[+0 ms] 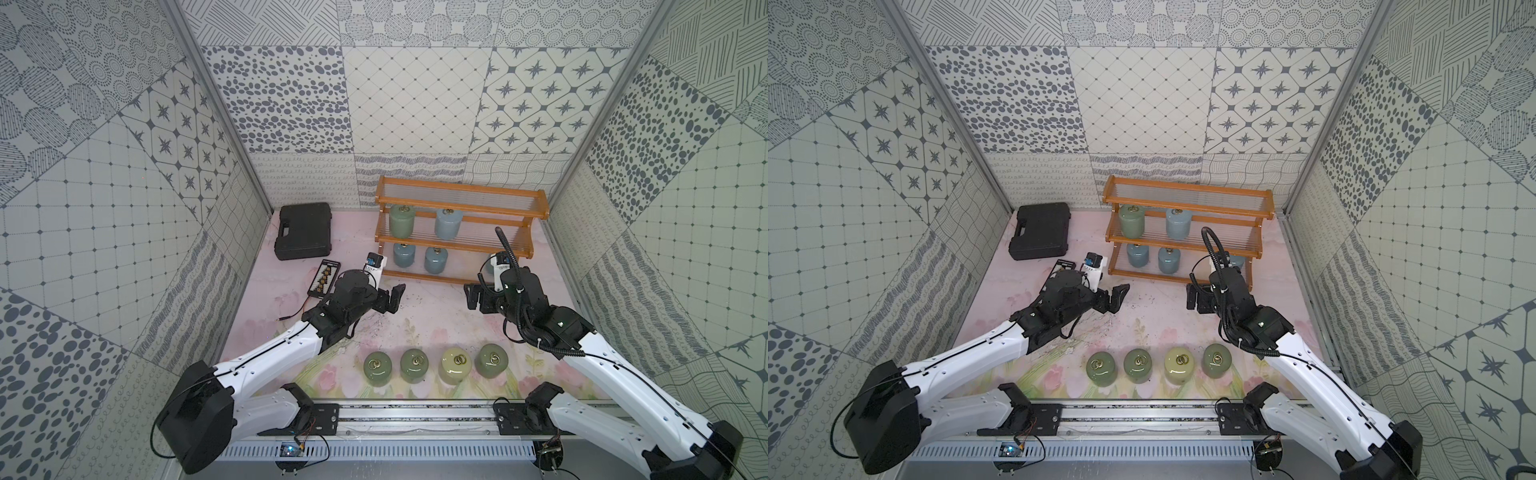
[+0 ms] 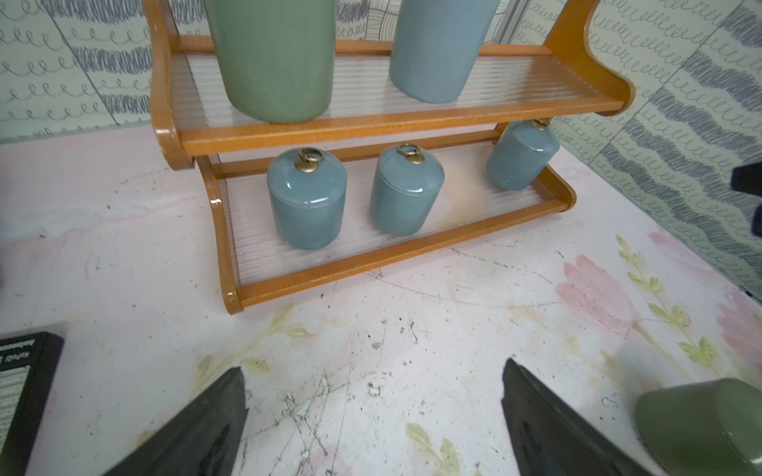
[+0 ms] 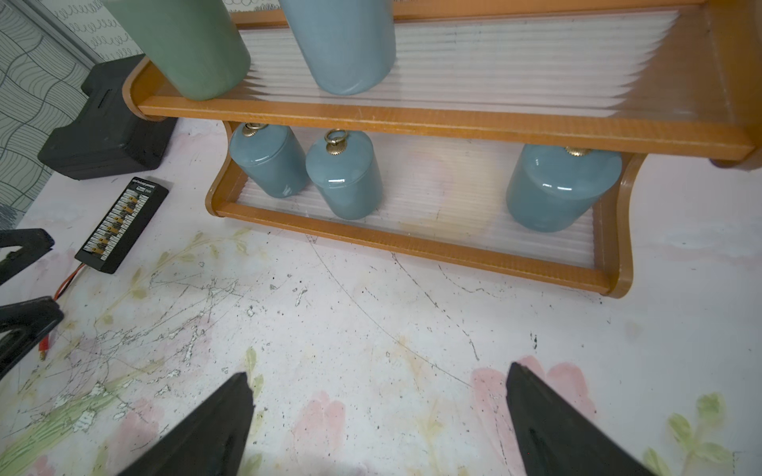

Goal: Remove the tea canisters from the shelf
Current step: Place the tea canister at the center of the board, then pick up the tea canister from the shelf.

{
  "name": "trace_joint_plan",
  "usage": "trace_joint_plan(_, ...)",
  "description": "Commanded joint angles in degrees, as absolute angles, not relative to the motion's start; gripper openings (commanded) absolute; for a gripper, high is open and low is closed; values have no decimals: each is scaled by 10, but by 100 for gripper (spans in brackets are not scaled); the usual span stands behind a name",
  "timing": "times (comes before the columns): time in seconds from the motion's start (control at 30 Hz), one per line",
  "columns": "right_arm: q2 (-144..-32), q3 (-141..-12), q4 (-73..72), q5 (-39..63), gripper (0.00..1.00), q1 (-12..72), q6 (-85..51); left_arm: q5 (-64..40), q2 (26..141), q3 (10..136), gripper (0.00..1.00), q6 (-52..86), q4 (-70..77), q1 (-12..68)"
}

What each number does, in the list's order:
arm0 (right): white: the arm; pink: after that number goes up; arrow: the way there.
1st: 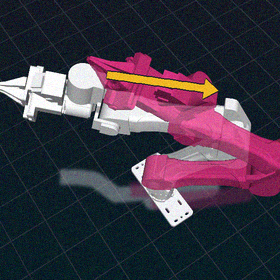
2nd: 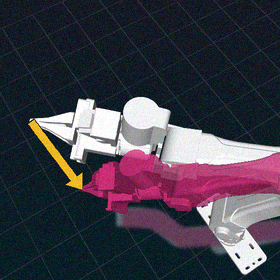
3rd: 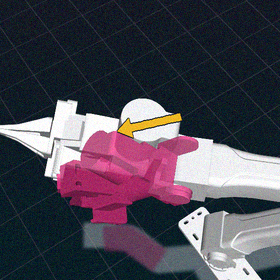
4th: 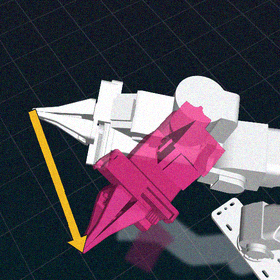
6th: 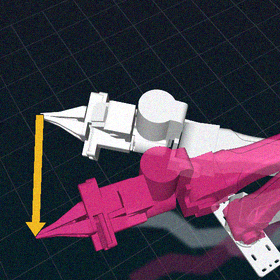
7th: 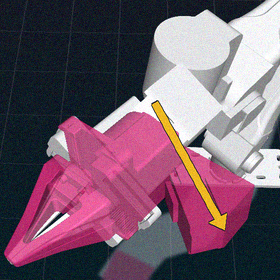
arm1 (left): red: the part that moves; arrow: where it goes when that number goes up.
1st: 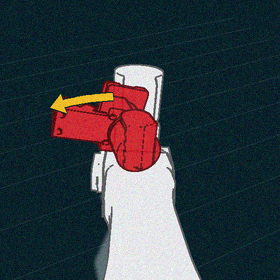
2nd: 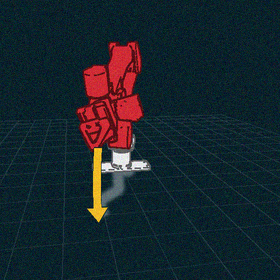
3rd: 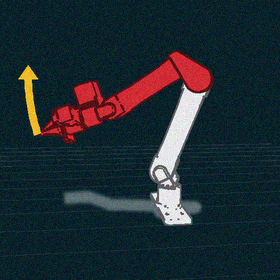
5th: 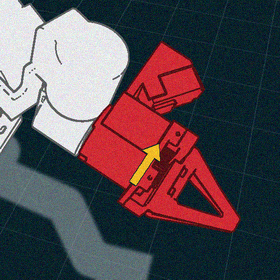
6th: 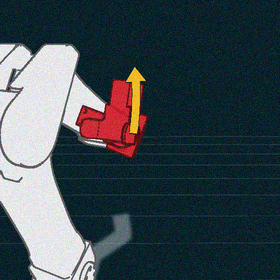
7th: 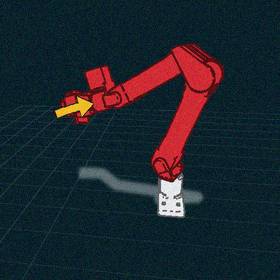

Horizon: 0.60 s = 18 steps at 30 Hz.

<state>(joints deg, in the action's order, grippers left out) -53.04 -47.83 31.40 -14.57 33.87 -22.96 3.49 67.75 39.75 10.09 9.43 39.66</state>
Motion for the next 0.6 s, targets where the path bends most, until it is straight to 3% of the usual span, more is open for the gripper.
trace_joint_plan(0.0,-553,-482,254,-131,100,335,-202,111,734,455,100,29,121,394)
trace_joint_plan(0.57,-576,-476,217,-74,100,323,-174,132,954,661,100,10,207,354)
